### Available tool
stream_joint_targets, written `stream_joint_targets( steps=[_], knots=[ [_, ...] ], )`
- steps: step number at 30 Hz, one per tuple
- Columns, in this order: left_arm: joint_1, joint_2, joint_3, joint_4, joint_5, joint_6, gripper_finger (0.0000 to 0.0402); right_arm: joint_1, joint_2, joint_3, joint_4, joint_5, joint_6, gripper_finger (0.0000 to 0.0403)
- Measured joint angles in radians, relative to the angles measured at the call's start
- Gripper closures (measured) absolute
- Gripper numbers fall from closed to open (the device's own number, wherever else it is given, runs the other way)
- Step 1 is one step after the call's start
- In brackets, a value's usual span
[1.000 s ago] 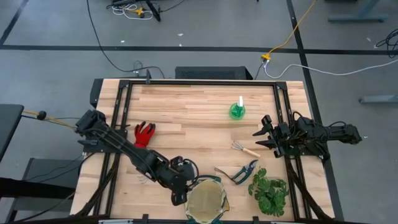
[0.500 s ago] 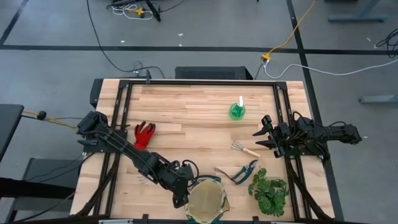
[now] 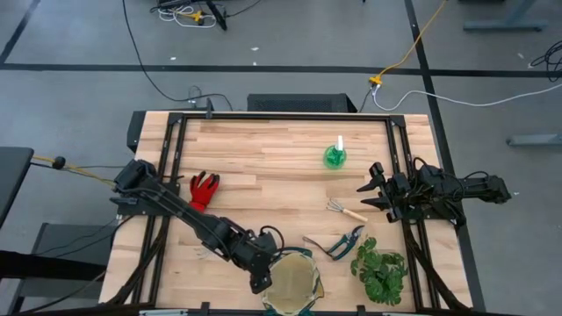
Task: Pick & Place Garden tools in Gardening bag
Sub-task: Move the green gardening bag to the center of the table
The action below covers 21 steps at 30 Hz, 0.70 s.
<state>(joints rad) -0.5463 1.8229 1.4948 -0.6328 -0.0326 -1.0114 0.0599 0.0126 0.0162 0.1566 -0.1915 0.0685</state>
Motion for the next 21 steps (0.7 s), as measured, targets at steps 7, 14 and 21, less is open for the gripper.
stream_joint_targets(
  steps=[7, 14, 21],
  knots=[
    [0.012, 0.025, 0.001, -0.009, 0.015, 0.0, 0.0193, 0.0, 0.0, 0.0, -0.001, 0.0, 0.0, 0.0243],
    [0.018, 0.029, 0.0, -0.005, 0.021, -0.015, 0.0193, 0.0, 0.0, 0.0, -0.002, 0.0, 0.0, 0.0243],
    [0.018, 0.029, 0.0, -0.006, 0.022, -0.02, 0.0202, 0.0, 0.0, 0.0, -0.002, 0.0, 0.0, 0.0243]
  ],
)
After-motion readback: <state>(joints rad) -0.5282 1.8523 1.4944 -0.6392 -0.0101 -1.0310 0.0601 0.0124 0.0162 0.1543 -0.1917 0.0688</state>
